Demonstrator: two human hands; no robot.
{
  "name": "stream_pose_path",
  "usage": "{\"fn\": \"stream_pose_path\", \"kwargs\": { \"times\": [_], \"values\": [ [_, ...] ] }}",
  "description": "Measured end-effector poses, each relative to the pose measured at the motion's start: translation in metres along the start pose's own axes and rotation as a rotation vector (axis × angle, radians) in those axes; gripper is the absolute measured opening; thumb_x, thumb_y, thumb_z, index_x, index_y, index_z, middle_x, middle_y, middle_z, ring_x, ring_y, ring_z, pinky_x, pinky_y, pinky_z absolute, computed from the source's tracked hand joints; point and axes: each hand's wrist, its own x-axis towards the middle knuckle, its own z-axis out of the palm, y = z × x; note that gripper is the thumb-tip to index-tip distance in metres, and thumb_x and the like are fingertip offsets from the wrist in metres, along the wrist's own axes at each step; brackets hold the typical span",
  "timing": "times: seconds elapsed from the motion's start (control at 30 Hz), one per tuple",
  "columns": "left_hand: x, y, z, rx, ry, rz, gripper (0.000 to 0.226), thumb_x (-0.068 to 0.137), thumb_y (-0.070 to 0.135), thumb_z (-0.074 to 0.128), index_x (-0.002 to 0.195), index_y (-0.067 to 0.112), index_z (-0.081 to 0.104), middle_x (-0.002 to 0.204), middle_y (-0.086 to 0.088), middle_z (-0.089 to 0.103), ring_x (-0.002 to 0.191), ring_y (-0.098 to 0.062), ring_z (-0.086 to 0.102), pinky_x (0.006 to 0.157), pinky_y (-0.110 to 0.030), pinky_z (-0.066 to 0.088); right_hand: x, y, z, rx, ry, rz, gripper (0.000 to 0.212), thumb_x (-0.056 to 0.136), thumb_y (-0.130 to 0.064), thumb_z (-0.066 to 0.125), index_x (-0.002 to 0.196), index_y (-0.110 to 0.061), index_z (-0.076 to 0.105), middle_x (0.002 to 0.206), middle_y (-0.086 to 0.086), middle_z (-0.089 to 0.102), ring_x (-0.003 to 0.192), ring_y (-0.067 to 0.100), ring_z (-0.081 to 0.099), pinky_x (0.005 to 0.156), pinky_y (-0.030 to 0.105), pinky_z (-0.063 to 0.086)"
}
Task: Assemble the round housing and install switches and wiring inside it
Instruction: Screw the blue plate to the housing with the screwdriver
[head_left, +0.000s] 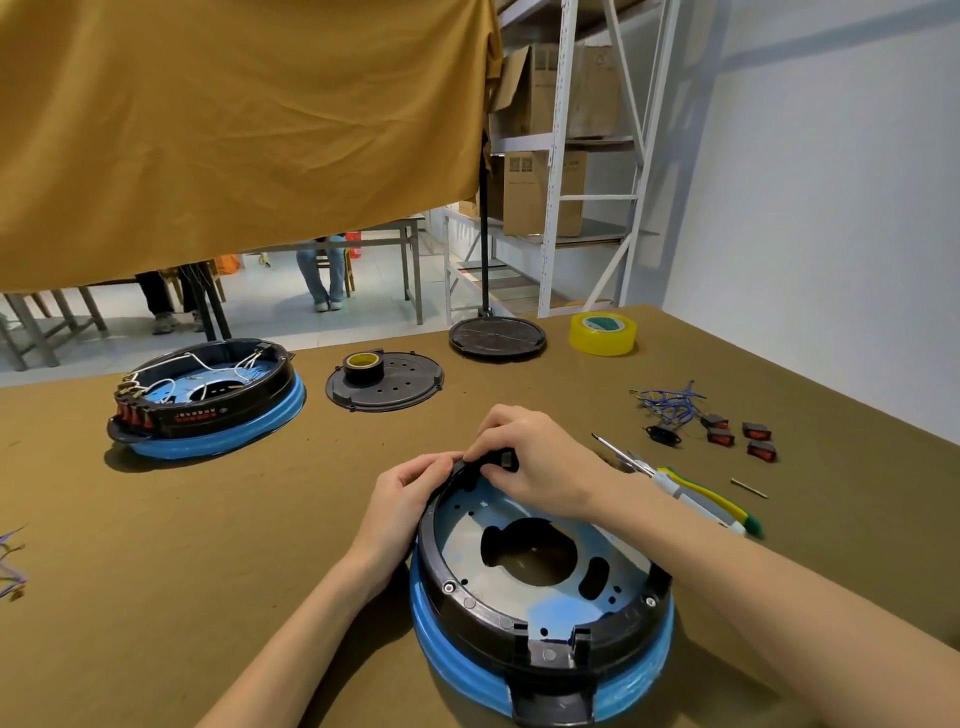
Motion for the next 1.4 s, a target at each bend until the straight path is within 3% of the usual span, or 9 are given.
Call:
{"fn": "stream_pose_path", "kwargs": {
  "times": [0.23,0.37,0.53,0.67,0.83,0.97,1.17,1.3,1.4],
  "values": [
    [0.002,0.017,-0.014,0.500,-0.039,0.265,0.023,0.102,0.021,0.061,0.110,0.037,0.075,0.104,0.017,0.075,0.102,-0.004,0.069,0.080,-0.024,0.060,-0.017,0.004,-0.015,-0.146,-0.035,0.193,0.037,0.097,-0.026,0.064,0.134,-0.027,0.062,0.126,0.000,0.055,0.118,0.020,0.050,0.101,0.039,0.044],
    [-0.004,0.027,-0.027,0.768,-0.115,0.285,0.046,0.103,0.007,0.047,0.118,0.043,0.073,0.116,0.025,0.067,0.112,0.005,0.060,0.092,-0.022,0.054,-0.028,0.010,-0.020,-0.414,-0.178,0.426,0.033,0.093,-0.018,0.064,0.125,-0.020,0.055,0.116,0.007,0.058,0.104,0.032,0.060,0.076,0.038,0.047],
    [-0.029,0.030,-0.051,0.881,-0.138,0.511,0.051,0.091,-0.011,0.058,0.120,0.027,0.075,0.109,0.023,0.069,0.107,-0.001,0.065,0.089,-0.022,0.058,-0.004,0.011,-0.026,-0.214,-0.187,0.273,0.040,0.095,-0.002,0.062,0.122,-0.028,0.073,0.117,0.004,0.073,0.103,0.025,0.067,0.090,0.043,0.058],
    [-0.046,0.028,-0.063,0.926,-0.176,0.587,0.043,0.089,0.002,0.071,0.127,0.022,0.071,0.114,0.019,0.068,0.110,-0.003,0.065,0.093,-0.022,0.057,0.024,0.007,-0.019,-0.140,-0.219,0.204,0.040,0.093,-0.007,0.071,0.130,-0.022,0.067,0.122,0.003,0.069,0.111,0.020,0.063,0.100,0.043,0.054],
    [-0.052,0.020,-0.061,1.018,-0.153,0.572,0.036,0.089,0.040,0.057,0.125,0.034,0.058,0.145,0.022,0.045,0.138,0.002,0.043,0.112,-0.029,0.041,0.000,-0.029,-0.026,0.086,-0.138,0.094,0.033,0.095,-0.042,0.069,0.122,-0.025,0.067,0.110,-0.009,0.064,0.095,0.004,0.062,0.085,0.029,0.056],
    [-0.048,0.012,-0.056,1.004,-0.170,0.556,0.035,0.091,0.038,0.052,0.127,0.040,0.049,0.160,0.027,0.033,0.150,0.005,0.026,0.119,-0.033,0.025,-0.043,-0.067,-0.036,0.075,-0.553,0.100,0.050,0.083,-0.069,0.070,0.114,-0.030,0.067,0.087,-0.016,0.069,0.080,-0.001,0.065,0.066,0.017,0.048],
    [-0.057,0.008,-0.051,1.013,-0.126,0.648,0.029,0.092,0.036,0.058,0.121,0.034,0.053,0.147,0.020,0.049,0.146,-0.001,0.037,0.118,-0.027,0.032,-0.066,-0.065,-0.041,0.000,-0.537,-0.041,0.007,0.091,-0.024,0.071,0.085,-0.020,0.070,0.083,-0.005,0.067,0.079,0.012,0.061,0.075,0.028,0.050],
    [-0.066,0.006,-0.045,0.986,-0.109,0.748,0.029,0.088,0.043,0.070,0.111,0.029,0.058,0.128,0.017,0.061,0.131,-0.002,0.051,0.112,-0.021,0.040,-0.073,-0.025,-0.053,-0.143,-0.432,0.032,0.020,0.091,-0.024,0.070,0.109,-0.027,0.075,0.107,-0.011,0.065,0.106,0.009,0.053,0.099,0.027,0.042],
    [-0.068,0.004,-0.034,0.890,-0.082,0.757,0.029,0.085,0.045,0.077,0.103,0.026,0.062,0.112,0.016,0.066,0.113,-0.005,0.062,0.097,-0.023,0.052,-0.077,-0.013,-0.044,-0.097,-0.305,-0.007,0.018,0.088,-0.044,0.073,0.104,-0.037,0.070,0.101,-0.016,0.063,0.103,0.007,0.052,0.092,0.019,0.038]
  ]
}}
